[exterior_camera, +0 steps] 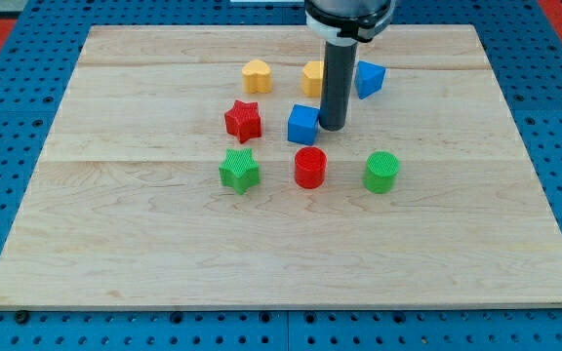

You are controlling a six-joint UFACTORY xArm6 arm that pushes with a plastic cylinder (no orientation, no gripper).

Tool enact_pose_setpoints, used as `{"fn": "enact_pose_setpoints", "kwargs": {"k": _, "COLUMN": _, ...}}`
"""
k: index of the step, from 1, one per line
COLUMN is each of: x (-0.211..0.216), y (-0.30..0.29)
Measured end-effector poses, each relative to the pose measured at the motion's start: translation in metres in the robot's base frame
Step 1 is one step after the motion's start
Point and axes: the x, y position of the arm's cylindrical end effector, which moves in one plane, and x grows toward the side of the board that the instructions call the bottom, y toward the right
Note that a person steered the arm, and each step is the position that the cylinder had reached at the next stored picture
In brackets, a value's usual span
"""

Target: Push the yellow hexagon close to the right side of yellow heart

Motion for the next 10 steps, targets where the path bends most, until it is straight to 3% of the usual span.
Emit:
{"fn": "enact_pose_setpoints", "kwargs": {"k": 2, "x": -0.013, "y": -0.028}}
{"fn": "enact_pose_setpoints", "kwargs": {"k": 3, "x": -0.013, "y": -0.026}}
{"fn": "enact_pose_setpoints", "kwargs": {"k": 4, "x": -0.027, "y": 0.013}}
{"fn": "enact_pose_setpoints", "kwargs": {"k": 10, "x": -0.074, "y": 0.019}}
